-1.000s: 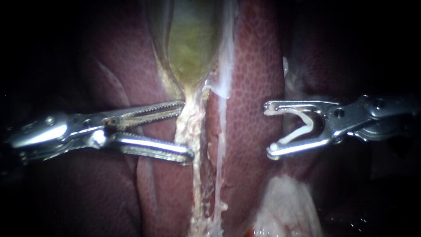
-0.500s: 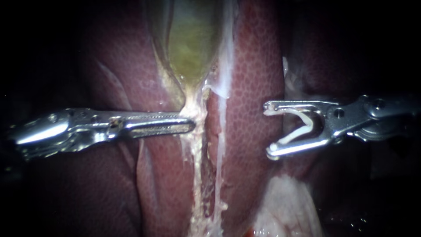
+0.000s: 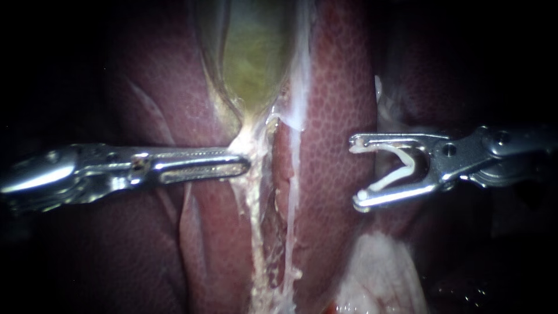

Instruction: Grabbing gallbladder

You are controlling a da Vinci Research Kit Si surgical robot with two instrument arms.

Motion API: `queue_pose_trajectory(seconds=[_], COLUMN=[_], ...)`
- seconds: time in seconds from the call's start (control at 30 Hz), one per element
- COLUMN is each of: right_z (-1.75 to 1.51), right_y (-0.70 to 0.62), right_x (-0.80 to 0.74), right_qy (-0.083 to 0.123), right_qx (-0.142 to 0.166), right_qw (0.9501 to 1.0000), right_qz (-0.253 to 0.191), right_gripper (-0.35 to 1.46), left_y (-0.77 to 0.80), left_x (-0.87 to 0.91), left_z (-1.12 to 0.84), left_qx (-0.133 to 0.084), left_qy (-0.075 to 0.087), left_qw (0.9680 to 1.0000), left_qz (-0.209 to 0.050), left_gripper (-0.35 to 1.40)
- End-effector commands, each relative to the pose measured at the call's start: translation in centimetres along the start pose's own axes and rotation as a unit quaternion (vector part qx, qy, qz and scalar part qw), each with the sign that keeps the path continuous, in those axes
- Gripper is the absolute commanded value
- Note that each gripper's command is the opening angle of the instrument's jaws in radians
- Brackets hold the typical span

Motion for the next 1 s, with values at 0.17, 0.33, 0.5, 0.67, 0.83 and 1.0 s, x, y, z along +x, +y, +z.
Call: queue_pose_trajectory(seconds=[0.17, 0.33, 0.5, 0.67, 0.83, 1.0], right_z=[0.0, 0.0, 0.0, 0.0, 0.0, 0.0], right_y=[0.0, 0.0, 0.01, 0.01, 0.01, 0.01], right_x=[-0.01, -0.01, -0.01, -0.01, -0.01, -0.01], right_qy=[0.0, 0.0, 0.0, 0.0, 0.0, 0.0], right_qx=[0.0, 0.0, 0.0, 0.0, 0.0, 0.0], right_qw=[1.0, 1.0, 1.0, 1.0, 1.0, 1.0], right_qz=[0.0, 0.0, 0.0, 0.0, 0.0, 0.0], right_gripper=[0.6, 0.6, 0.6, 0.6, 0.6, 0.6], left_y=[0.01, 0.04, 0.02, 0.02, 0.03, 0.04], left_x=[-0.22, -0.37, -0.4, -0.4, -0.4, -0.38], left_z=[-0.26, -0.42, -0.47, -0.47, -0.48, -0.47], left_qx=[-0.004, -0.008, -0.011, -0.012, -0.012, -0.013], left_qy=[-0.012, -0.022, -0.025, -0.025, -0.025, -0.025], left_qw=[0.9999, 0.9997, 0.9996, 0.9996, 0.9996, 0.9996], left_qz=[-0.011, -0.006, -0.005, -0.006, -0.006, -0.005], left_gripper=[-0.35, -0.35, -0.35, -0.35, -0.35, -0.35])
